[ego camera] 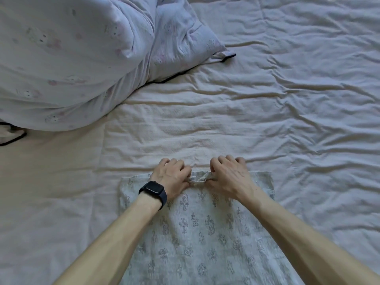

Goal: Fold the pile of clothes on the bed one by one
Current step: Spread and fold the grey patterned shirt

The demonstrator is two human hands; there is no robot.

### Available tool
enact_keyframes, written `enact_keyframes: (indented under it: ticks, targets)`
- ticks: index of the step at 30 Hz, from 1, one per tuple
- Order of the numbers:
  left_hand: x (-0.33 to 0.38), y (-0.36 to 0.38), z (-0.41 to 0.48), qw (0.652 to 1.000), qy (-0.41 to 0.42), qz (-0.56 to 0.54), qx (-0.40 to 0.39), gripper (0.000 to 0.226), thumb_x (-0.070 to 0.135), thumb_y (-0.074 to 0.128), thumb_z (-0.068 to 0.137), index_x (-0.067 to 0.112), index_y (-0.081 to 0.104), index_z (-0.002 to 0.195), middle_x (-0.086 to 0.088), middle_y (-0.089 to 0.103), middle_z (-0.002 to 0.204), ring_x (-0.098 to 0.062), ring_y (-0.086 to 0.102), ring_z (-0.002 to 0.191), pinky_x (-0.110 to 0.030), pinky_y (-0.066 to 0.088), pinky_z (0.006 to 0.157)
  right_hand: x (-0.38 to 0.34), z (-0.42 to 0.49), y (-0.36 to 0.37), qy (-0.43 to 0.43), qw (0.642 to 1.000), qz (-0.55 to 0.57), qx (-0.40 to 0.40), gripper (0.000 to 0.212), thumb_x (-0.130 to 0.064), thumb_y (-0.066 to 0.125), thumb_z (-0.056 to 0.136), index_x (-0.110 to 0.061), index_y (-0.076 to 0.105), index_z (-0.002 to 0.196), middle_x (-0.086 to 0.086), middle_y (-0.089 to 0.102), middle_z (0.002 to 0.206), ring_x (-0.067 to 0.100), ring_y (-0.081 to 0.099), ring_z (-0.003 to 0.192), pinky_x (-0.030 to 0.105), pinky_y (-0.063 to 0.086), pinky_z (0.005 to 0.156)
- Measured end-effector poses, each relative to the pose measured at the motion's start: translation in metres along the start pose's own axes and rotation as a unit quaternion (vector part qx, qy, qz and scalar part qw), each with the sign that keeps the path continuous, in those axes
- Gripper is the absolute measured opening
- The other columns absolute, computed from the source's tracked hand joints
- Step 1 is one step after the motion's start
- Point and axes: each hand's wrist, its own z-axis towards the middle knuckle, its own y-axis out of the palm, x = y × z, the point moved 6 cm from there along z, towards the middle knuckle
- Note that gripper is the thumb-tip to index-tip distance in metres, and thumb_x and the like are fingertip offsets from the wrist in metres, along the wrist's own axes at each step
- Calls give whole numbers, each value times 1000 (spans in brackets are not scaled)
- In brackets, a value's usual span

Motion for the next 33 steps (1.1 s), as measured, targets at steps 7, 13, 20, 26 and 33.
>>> enact_keyframes:
  ticks: [7,13,20,26,33]
  targets:
    - [-3,-7,1,999,10,36,-26,29,38,40,106,25,65,111,8,67,111,-19,54,106,-32,28,104,-4,2,4,-49,996,48,-59,23,-44,57,97,-23,64,106,-4,67,104,24,63,93,35,36,74]
    - [-6,-9,7,999,29,-10,45,11,29,74,87,22,66,87,6,63,77,-21,61,74,-36,46,78,2,1,4,-13,988,142,-67,35,-35,45,104,-35,58,136,-3,58,123,25,59,109,36,41,90]
    - [-6,9,9,999,-35,-16,-36,30,47,47,101,25,56,120,6,58,117,-18,51,109,-32,32,99,1,2,19,-18,999,38,2,32,-30,46,103,-29,58,133,-3,58,125,24,52,112,38,40,90]
    - [-6,15,-3,994,-64,-64,62,17,27,65,95,17,67,109,-3,66,114,-26,63,103,-39,47,90,-1,-20,8,19,979,68,192,37,-31,47,97,-18,65,126,2,64,129,26,59,118,41,45,93]
    - [31,26,-53,981,-111,-105,116,65,43,43,92,17,36,151,-7,30,161,-21,24,149,-55,13,118,-27,-70,34,-1,971,69,230,45,-33,53,98,-19,60,140,3,44,157,19,33,150,50,29,118]
